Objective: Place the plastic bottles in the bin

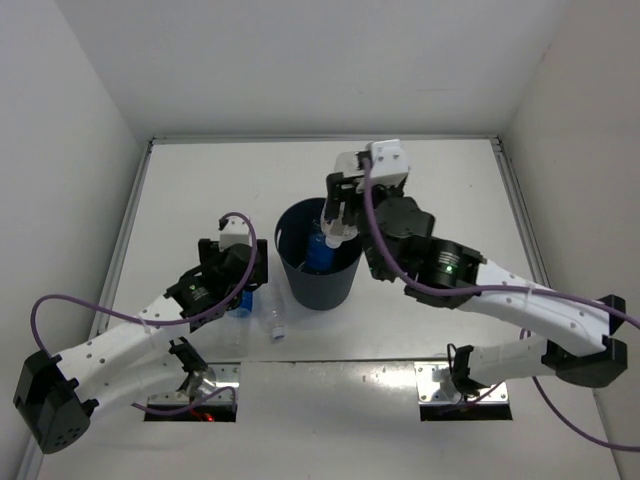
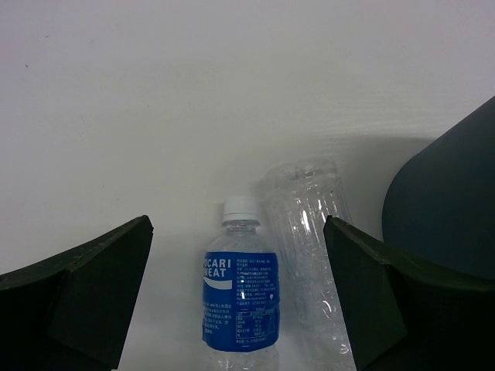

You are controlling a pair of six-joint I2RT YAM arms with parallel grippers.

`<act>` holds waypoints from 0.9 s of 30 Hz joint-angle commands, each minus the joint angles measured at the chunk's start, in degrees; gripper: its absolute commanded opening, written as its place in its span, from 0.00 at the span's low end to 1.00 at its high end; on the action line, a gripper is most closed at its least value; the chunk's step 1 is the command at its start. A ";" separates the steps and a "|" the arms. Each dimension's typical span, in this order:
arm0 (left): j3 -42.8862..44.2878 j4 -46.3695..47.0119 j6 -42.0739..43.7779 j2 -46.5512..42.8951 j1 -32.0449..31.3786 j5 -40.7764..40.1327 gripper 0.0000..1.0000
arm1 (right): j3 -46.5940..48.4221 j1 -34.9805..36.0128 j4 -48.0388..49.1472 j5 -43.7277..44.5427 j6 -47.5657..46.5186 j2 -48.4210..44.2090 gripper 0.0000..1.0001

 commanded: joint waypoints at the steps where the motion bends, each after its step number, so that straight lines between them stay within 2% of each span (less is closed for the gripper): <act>1: 2.20 0.52 -0.61 -0.60 -0.66 -0.14 1.00 | 2.58 0.38 -2.66 -4.64 -0.06 1.99 0.38; 2: 2.20 0.52 -0.61 -0.60 -0.66 -0.14 1.00 | 2.58 0.38 -4.24 -4.65 1.26 2.77 0.41; 4: 2.20 0.00 -0.61 -1.12 -1.18 -0.14 1.00 | 2.58 0.38 -5.74 -5.18 2.49 3.56 0.54; 6: 2.20 0.00 -1.13 -1.65 -1.18 -0.67 1.00 | 2.58 0.38 -6.89 -5.18 3.20 4.18 0.57; 9: 2.20 0.00 -1.13 -1.65 -1.18 -0.67 1.00 | 2.58 0.38 -8.20 -5.18 3.20 4.71 0.79; 13: 2.20 0.00 -1.13 -1.65 -1.18 -0.67 1.00 | 2.58 -0.93 -8.21 -3.42 4.25 4.71 1.00; 16: 2.20 0.00 -1.13 -1.12 -1.18 -0.67 1.00 | 3.99 -2.52 -11.19 -3.42 5.05 5.32 1.00; 23: 2.72 0.00 -1.13 -1.12 -1.18 -0.14 1.00 | 2.06 -3.66 -9.79 0.70 6.28 3.31 1.00; 27: 2.72 0.00 -1.13 -0.60 -1.18 0.38 1.00 | 2.05 -4.28 -13.39 1.41 10.40 2.78 1.00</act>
